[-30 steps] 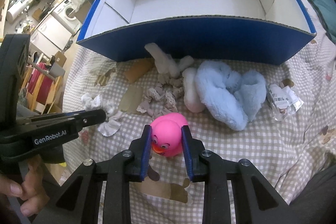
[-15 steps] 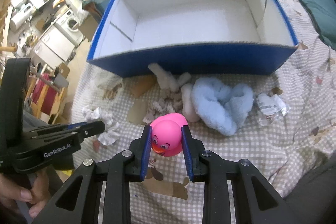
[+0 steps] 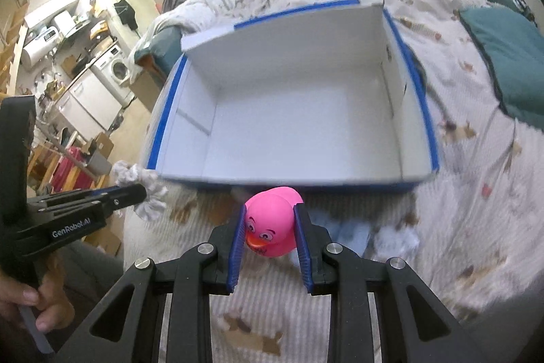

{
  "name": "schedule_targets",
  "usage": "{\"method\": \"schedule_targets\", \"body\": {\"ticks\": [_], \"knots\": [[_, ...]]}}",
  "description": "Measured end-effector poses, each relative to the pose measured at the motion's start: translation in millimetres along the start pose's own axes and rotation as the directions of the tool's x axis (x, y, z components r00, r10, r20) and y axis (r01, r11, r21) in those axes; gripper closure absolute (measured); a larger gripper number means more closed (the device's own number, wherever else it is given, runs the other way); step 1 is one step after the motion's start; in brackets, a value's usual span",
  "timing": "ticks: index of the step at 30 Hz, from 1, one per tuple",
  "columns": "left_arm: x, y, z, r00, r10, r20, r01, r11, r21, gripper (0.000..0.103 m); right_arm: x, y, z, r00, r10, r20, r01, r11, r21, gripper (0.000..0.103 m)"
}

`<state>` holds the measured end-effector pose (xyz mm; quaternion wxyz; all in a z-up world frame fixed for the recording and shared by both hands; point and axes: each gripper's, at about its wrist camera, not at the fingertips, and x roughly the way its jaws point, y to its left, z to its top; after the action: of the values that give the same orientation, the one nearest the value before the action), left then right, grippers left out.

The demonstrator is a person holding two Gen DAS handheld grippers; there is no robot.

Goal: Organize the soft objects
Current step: 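Carry the white scrunchie and pink duck into the box and open both tools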

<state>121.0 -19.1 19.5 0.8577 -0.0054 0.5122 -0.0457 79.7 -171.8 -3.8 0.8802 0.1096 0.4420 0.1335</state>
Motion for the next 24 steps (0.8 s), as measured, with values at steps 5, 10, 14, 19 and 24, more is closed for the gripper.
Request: {"method": "schedule_targets", "body": {"ticks": [5, 10, 14, 19, 24], "knots": [[16, 2, 30, 1.0, 0.005, 0.008, -0.005, 1.0, -0.005, 0.094, 11, -10, 38, 0.999, -0.026, 0.036, 0.026, 1.0, -0.013, 0.073], [43, 0, 49, 1.0, 0.019, 0.001, -0.019, 1.0, 0.013, 0.094, 35, -20, 62, 0.998, -0.05, 0.042, 0.052, 0.998, -0.029, 0.073], [66, -3, 57, 0.999, 0.037, 0.016, -0.037, 0.999, 0.025, 0.094, 59, -27, 70, 0.997, -0.07, 0.036, 0.071, 0.997, -0.041, 0.073], [87, 2, 52, 0.997, 0.068, 0.024, -0.068, 0.998, -0.003, 0.094, 89, -37, 58, 0.996, -0.095, -0.001, 0.095, 0.995, -0.025, 0.073], [98, 3, 46, 0.996, 0.091, 0.025, -0.09, 0.996, -0.006, 0.094, 93, -34, 51, 0.996, -0.088, -0.019, 0.088, 0.995, -0.037, 0.073]]}}
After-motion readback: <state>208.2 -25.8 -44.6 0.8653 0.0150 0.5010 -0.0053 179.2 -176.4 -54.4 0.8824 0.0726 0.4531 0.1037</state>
